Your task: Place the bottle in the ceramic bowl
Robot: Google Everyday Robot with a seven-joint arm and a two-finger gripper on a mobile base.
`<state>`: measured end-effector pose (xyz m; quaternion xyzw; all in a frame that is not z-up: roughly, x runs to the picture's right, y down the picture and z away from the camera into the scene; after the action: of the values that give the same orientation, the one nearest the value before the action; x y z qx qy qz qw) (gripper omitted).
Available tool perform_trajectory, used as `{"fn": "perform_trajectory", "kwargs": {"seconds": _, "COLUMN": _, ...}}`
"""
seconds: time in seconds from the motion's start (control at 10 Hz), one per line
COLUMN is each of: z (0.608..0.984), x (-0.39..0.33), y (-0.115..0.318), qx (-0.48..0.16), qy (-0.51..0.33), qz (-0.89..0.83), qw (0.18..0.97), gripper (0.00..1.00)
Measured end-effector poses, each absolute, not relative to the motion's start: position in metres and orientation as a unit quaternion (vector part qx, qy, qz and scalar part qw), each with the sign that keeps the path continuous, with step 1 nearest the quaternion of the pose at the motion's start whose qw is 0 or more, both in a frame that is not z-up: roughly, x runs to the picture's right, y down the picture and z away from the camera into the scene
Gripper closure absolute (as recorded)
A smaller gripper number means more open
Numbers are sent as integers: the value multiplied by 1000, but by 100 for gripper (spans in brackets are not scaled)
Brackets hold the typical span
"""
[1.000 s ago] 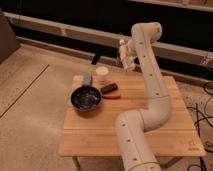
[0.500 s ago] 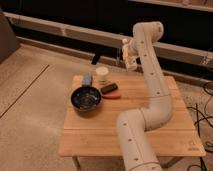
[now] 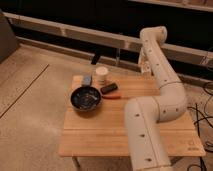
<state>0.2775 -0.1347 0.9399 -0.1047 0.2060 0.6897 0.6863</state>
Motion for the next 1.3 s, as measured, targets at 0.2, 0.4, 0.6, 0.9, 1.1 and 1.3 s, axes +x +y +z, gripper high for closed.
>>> {"fn": "perform_trajectory", "kwargs": {"seconds": 0.2, "z": 948, "x": 270, "y": -107, "qx": -114, "qy": 237, "qz": 685, "qw": 679, "gripper": 100}}
{"fn": "perform_trajectory", "kwargs": {"seconds": 0.4, "z": 955, "x": 257, "y": -82, "qx": -129, "qy": 255, "qz": 685, "qw": 670, "gripper": 100}}
{"fn": "perform_trajectory", "kwargs": {"seconds": 0.6, "z": 962, "x": 217, "y": -72, "qx": -162, "qy": 243, "qz": 690, "qw": 662, "gripper": 100}}
{"fn": "perform_trajectory", "kwargs": {"seconds": 0.9, "z": 943, "x": 112, "y": -102, "qx": -223, "qy": 151, "qz": 679, "qw": 683, "gripper": 100}}
{"fn": "perform_trajectory", "kwargs": {"seconds": 1.1, "z": 914, "x": 59, "y": -115, "qx": -238, "qy": 98, "qz": 655, "qw": 710, "gripper": 100}}
{"fn": "perform_trajectory", "kwargs": {"seconds": 1.3, "z": 873, "x": 33, "y": -111, "qx": -216, "qy": 64, "qz": 617, "qw": 754, "gripper": 100}}
